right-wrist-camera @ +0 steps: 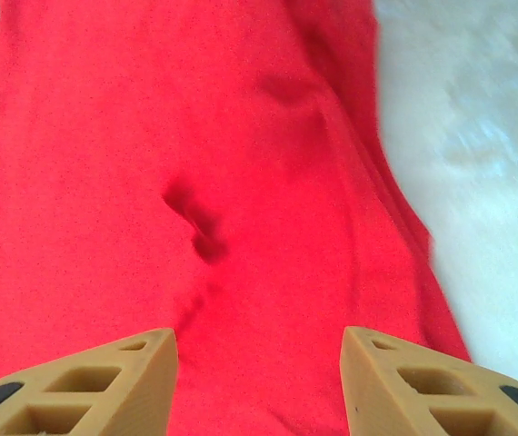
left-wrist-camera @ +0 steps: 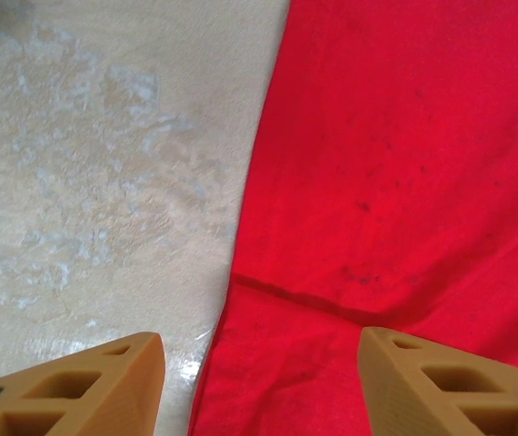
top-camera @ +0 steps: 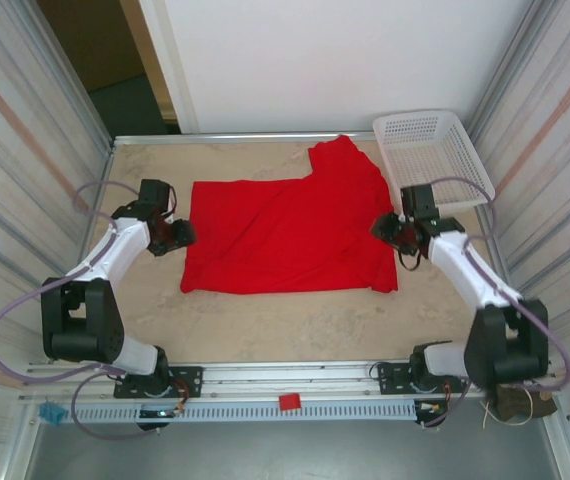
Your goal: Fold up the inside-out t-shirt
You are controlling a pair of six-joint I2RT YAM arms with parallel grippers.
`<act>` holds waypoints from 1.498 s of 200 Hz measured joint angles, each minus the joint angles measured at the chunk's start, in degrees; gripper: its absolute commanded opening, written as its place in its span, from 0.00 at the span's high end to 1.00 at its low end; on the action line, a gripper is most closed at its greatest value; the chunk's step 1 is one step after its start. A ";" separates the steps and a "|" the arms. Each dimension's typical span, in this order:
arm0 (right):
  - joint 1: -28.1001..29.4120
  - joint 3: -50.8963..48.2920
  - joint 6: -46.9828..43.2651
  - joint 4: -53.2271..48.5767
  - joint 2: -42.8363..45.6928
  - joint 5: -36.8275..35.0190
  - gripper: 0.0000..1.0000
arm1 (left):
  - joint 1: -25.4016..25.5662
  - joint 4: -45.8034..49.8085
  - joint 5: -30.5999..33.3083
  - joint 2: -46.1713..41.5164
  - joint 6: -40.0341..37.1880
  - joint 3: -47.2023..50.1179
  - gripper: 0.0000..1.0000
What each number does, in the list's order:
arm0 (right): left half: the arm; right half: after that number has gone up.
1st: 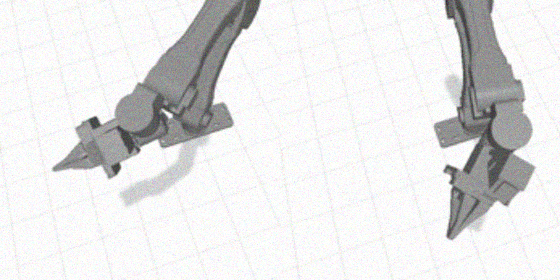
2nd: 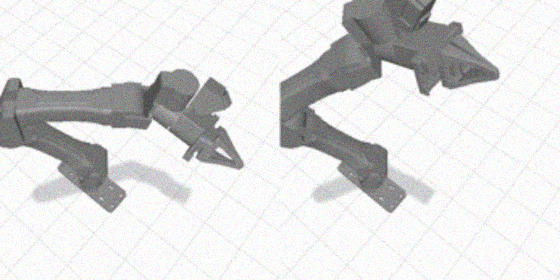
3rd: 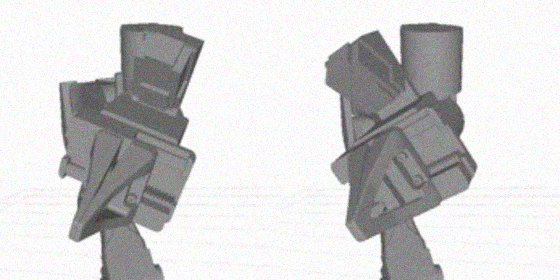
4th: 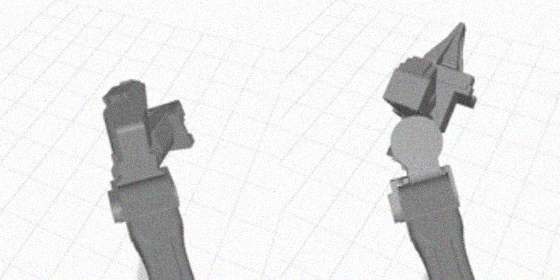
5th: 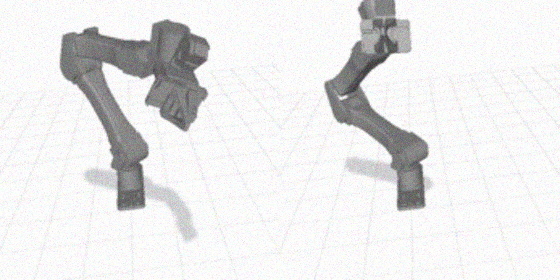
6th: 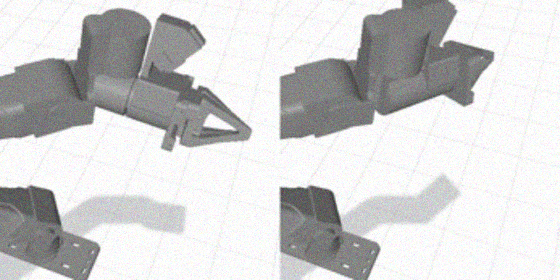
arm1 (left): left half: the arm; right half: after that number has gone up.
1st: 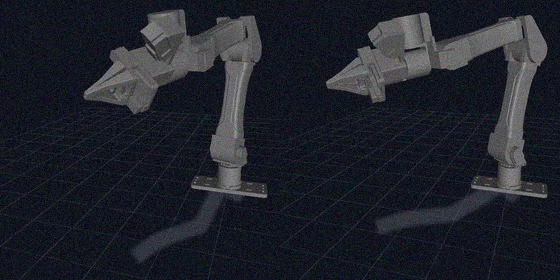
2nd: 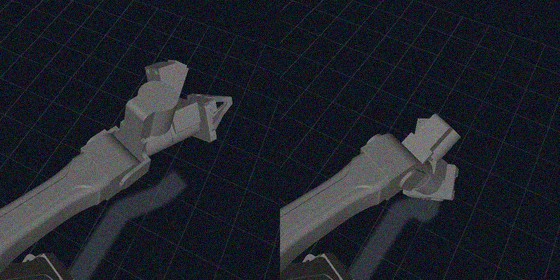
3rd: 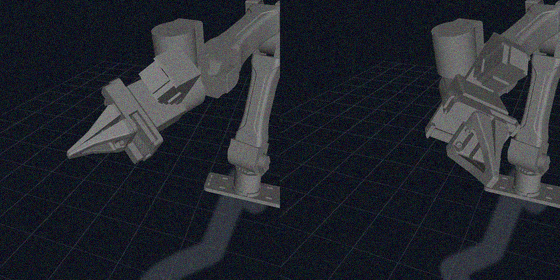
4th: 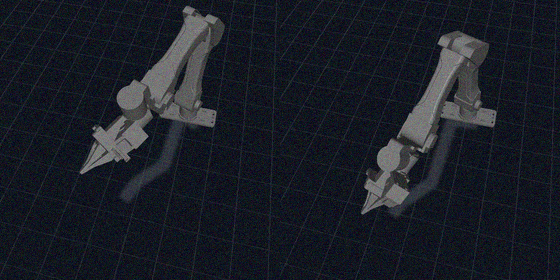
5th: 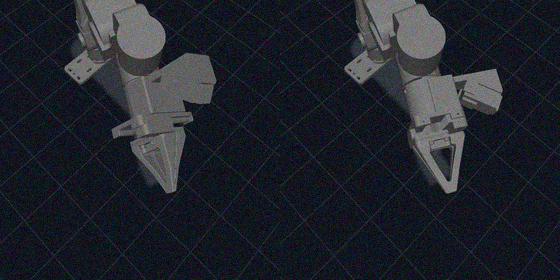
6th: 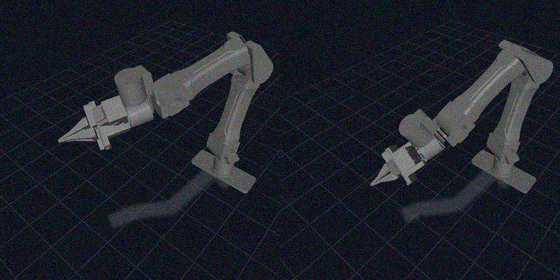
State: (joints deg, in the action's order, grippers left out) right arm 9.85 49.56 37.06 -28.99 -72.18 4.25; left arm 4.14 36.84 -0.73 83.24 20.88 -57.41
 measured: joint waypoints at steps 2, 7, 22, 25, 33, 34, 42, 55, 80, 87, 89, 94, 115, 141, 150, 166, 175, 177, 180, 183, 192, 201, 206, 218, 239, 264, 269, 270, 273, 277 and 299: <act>0.24 -0.81 0.09 -0.44 1.16 -0.20 0.51 | 0.02 -0.09 0.02 -0.26 0.31 0.42 0.42; 0.83 -2.34 0.24 -1.18 3.04 -0.48 0.52 | 0.09 -0.31 0.26 -0.87 0.83 1.55 0.42; 3.61 -6.95 1.31 -3.96 9.11 -1.53 0.52 | 0.39 -0.63 0.76 -3.37 2.56 5.51 0.41; 4.17 -7.63 1.57 -4.35 9.99 -1.70 0.52 | 0.44 -0.79 0.85 -3.98 2.91 6.32 0.41; 5.70 -9.46 2.14 -5.79 12.35 -2.19 0.52 | 0.57 -1.16 0.85 -5.88 3.93 8.85 0.40; 5.84 -9.62 2.23 -5.92 12.57 -2.27 0.52 | 0.61 -1.20 0.83 -6.23 4.09 9.27 0.40; 7.26 -11.17 3.06 -6.97 14.53 -2.86 0.53 | 0.76 -1.86 0.81 -8.04 4.79 11.50 0.40; 8.98 -13.40 4.20 -8.24 16.87 -3.37 0.54 | 1.14 -3.19 0.50 -10.12 5.70 14.43 0.39; 10.58 -15.39 5.22 -8.83 16.09 -4.31 0.55 | 1.36 -5.79 -0.31 -8.96 6.38 15.28 0.40; 10.91 -15.41 5.46 -8.76 14.86 -4.52 0.55 | 1.38 -6.71 -0.57 -7.91 6.38 15.06 0.40; 10.97 -15.41 5.49 -8.70 14.56 -4.52 0.56 | 1.42 -6.95 -0.66 -7.50 6.38 14.93 0.41; 11.21 -15.41 5.66 -8.46 13.66 -4.70 0.56 | 1.49 -7.19 -0.68 -6.58 6.38 14.51 0.41; 12.48 -15.41 5.90 -7.50 10.25 -4.94 0.56 | 1.66 -8.68 -0.74 -2.36 6.25 12.46 0.46; 13.35 -15.41 6.01 -6.21 7.91 -5.84 0.56 | 1.99 -10.51 -0.72 1.09 5.97 10.64 0.53; 13.40 -15.43 6.01 -5.77 7.45 -6.01 0.56 | 1.99 -11.06 -0.72 1.84 6.01 10.47 0.57; 13.40 -15.41 6.01 -5.11 6.88 -6.25 0.56 | 2.19 -11.80 -0.74 3.30 5.73 10.36 0.71; 13.40 -15.41 6.01 -4.83 6.51 -6.43 0.56 | 2.27 -12.26 -0.74 4.20 6.05 10.36 0.79; 13.40 -15.41 6.01 -4.76 6.40 -6.47 0.56 | 2.27 -12.31 -0.81 4.33 5.99 10.36 0.81; 13.40 -15.41 6.01 -4.68 6.27 -6.49 0.56 | 2.27 -12.39 -0.83 4.55 5.55 10.36 0.83; 13.40 -15.41 6.01 -4.57 6.16 -6.60 0.56 | 2.27 -12.59 -0.90 4.85 5.95 10.36 0.86; 13.40 -15.41 6.01 -4.28 5.79 -6.93 0.56 | 2.36 -12.92 -0.92 5.42 5.60 10.34 0.95; 13.44 -15.41 6.01 -4.02 5.53 -7.17 0.56 | 2.36 -13.00 -0.92 5.92 5.38 10.14 1.00; 13.44 -15.41 6.01 -3.89 5.40 -7.32 0.57 | 2.36 -13.00 -0.96 6.12 4.98 9.94 1.00; 13.46 -15.41 6.01 -3.58 5.01 -7.50 0.57 | 2.36 -13.11 -1.03 6.23 5.09 9.46 1.00; 13.60 -15.41 5.99 -3.06 3.98 -8.17 0.60 | 2.36 -13.16 -1.09 6.08 4.92 8.37 1.00; 13.77 -15.39 5.70 -2.23 1.90 -9.68 0.74 | 2.36 -13.11 -1.11 4.90 4.87 7.54 1.00; 13.77 -15.39 5.77 -2.16 1.42 -10.08 0.81 | 2.36 -13.07 -1.11 4.61 4.87 7.34 1.00; 13.77 -15.39 5.57 -2.14 1.33 -10.12 0.83 | 2.36 -13.07 -1.11 4.57 4.87 7.32 1.00; 13.77 -15.39 5.90 -2.05 1.05 -10.49 0.87 | 2.36 -12.96 -1.11 4.39 4.85 7.13 1.00; 13.77 -15.39 5.46 -2.05 0.70 -10.56 0.92 | 2.36 -12.90 -1.11 4.20 4.85 6.88 1.00; 13.77 -15.13 5.38 -2.19 -0.17 -11.91 1.00 | 2.29 -12.63 -1.22 3.54 4.85 5.27 1.00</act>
State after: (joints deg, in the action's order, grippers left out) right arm 23.62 34.44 42.44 -31.18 -72.36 -7.66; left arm 6.44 24.21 -1.96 86.78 25.74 -52.14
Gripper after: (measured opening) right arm 0.045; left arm 0.046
